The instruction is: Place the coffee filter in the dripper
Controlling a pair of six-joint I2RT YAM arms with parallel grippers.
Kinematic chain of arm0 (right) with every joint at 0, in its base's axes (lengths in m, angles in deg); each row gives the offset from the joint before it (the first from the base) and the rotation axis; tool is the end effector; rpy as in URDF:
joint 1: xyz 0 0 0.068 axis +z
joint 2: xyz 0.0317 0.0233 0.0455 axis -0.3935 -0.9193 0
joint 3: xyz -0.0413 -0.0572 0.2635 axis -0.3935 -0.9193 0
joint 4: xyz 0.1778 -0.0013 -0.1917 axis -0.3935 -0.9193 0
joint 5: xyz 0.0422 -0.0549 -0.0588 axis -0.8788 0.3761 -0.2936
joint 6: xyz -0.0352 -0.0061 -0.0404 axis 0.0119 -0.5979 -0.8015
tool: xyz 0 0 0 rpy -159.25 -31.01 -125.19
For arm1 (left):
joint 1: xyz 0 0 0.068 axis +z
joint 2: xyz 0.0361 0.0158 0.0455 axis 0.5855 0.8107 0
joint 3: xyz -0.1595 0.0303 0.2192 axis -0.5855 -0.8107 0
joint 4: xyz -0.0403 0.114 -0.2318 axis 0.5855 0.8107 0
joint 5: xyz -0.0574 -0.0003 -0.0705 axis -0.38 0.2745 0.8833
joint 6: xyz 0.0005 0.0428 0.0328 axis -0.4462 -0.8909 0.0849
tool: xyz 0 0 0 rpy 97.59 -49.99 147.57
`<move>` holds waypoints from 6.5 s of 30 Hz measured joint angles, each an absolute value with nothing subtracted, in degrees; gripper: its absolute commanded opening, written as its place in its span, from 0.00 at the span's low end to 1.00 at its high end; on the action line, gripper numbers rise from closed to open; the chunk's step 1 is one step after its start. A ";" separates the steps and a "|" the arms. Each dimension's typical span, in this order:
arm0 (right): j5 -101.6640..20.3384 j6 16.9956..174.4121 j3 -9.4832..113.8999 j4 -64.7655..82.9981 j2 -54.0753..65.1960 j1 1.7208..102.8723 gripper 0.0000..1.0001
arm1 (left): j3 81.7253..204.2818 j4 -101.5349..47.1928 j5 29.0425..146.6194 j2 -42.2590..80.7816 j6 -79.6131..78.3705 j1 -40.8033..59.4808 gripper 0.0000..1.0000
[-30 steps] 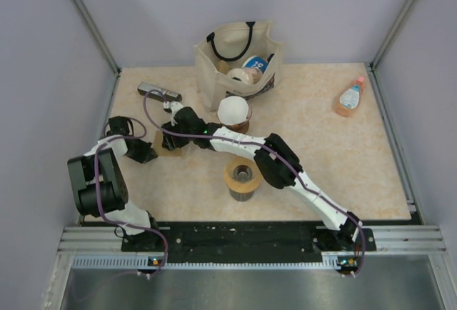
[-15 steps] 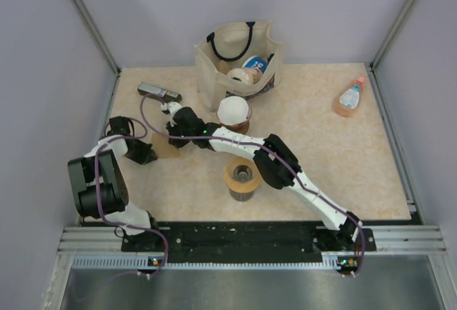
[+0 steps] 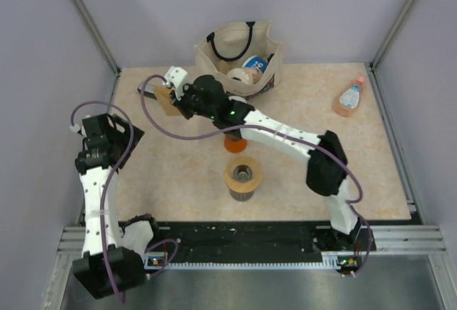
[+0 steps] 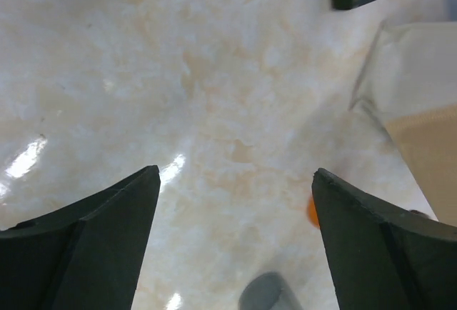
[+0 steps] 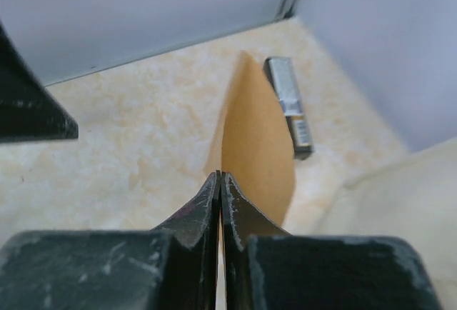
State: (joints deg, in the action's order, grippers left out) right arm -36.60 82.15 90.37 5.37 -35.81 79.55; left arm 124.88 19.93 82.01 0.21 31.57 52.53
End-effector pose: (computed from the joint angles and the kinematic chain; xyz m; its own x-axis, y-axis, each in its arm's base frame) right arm 0.2859 0.4338 0.3340 -0.0221 -0.2449 -0.9693 -0.8734 0.4766 -0.1005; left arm 0.1874 0.0548 0.3028 -0.3290 -0.8202 -0.4680 -0.6742 0.5510 -0.4917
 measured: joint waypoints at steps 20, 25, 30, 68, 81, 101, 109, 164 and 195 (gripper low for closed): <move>-29.80 52.84 51.73 -14.63 19.05 80.12 0.00 | 127.48 16.91 93.81 0.37 29.03 40.55 0.99; -33.23 52.99 50.33 -21.47 21.47 80.18 0.00 | 129.25 14.20 92.89 5.39 29.78 34.63 0.99; -35.94 53.16 49.72 -23.48 23.29 80.45 0.00 | 129.27 13.02 92.72 8.98 29.99 32.09 0.99; -49.88 27.48 52.82 -33.34 18.85 80.56 0.00 | 141.31 4.54 107.14 11.25 -1.22 1.56 0.81; -50.32 26.59 54.75 -34.56 18.63 80.56 0.00 | 138.84 1.94 110.92 8.93 -1.15 1.21 0.71; -52.00 24.75 57.00 -36.05 18.63 80.84 0.00 | 140.90 1.08 105.37 10.75 -0.45 0.31 0.00; -51.92 24.79 56.95 -39.32 19.18 81.19 0.00 | 145.84 2.24 94.79 13.00 -4.26 0.27 0.00; -0.47 78.93 37.98 4.08 32.58 81.52 0.99 | 140.26 12.60 88.83 12.85 9.40 -10.84 0.77; -27.42 100.18 62.53 -34.78 5.91 81.39 0.46 | 130.71 14.20 58.75 -5.47 20.99 8.66 0.99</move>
State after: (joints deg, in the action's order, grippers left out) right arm -27.42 100.18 62.53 -34.78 5.91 81.39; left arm 130.71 14.20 58.75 -5.47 20.99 8.66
